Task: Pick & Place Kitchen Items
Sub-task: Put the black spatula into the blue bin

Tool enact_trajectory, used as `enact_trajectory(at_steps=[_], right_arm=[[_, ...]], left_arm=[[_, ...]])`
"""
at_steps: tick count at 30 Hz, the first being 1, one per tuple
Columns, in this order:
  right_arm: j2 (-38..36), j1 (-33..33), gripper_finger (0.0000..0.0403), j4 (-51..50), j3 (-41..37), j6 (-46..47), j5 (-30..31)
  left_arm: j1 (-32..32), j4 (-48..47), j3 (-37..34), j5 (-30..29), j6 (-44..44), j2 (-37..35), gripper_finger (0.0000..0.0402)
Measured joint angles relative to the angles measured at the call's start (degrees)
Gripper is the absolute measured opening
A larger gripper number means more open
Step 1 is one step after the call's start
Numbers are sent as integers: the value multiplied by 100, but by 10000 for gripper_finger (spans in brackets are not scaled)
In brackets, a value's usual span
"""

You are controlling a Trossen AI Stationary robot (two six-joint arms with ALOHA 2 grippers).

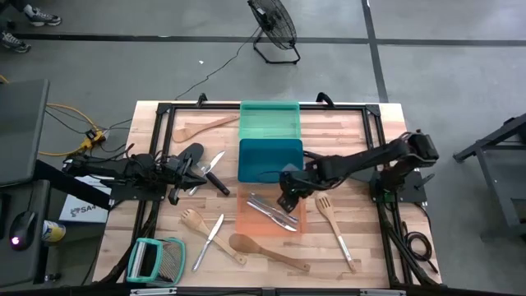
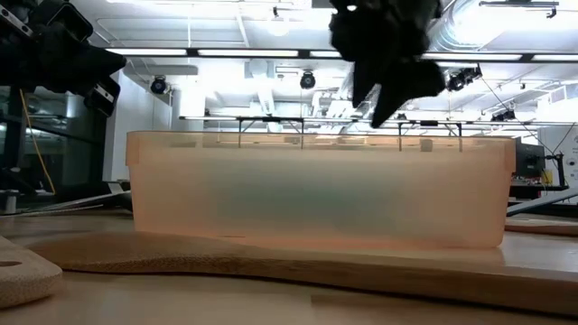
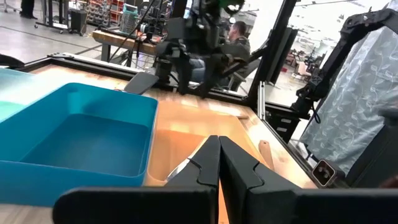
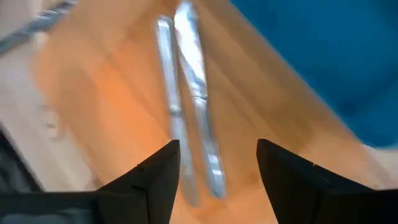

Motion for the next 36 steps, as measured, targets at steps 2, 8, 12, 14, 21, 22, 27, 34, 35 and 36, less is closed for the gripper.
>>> enact_trajectory(at_steps=[2,8,12,14,21,22,27,34,35,36], right_arm=[[-185,-68,201,-230,-98,103,-6],[-838,-227,192,-432,-787,71,-64],[-1207,-311,193,-426,-1301,45,-147],[-1373,-373,193,-480,-1539,-61,-160],[-1771,-785,193,-671,-2072,-347,-129],[-1771,-860,193,-751,-2122,-421,-130],[-1773,-1223,193,-825,-2330,-865,29],[-1771,-1663,193,-926,-2603,-1716,644],[-1771,-1731,193,-917,-2636,-1818,693],[-1769,-1795,193,-927,-2656,-1896,717]], left_arm=[[0,2,0,0,0,0,0],[-1,1,0,0,0,-1,0],[0,0,0,0,0,-2,0],[0,0,0,0,0,-2,0],[0,0,0,0,0,0,0],[0,2,0,0,0,0,0],[-1,2,0,0,0,-1,0],[-2,0,0,0,0,-2,0],[0,0,0,0,0,-2,0],[0,2,0,0,0,-1,0]])
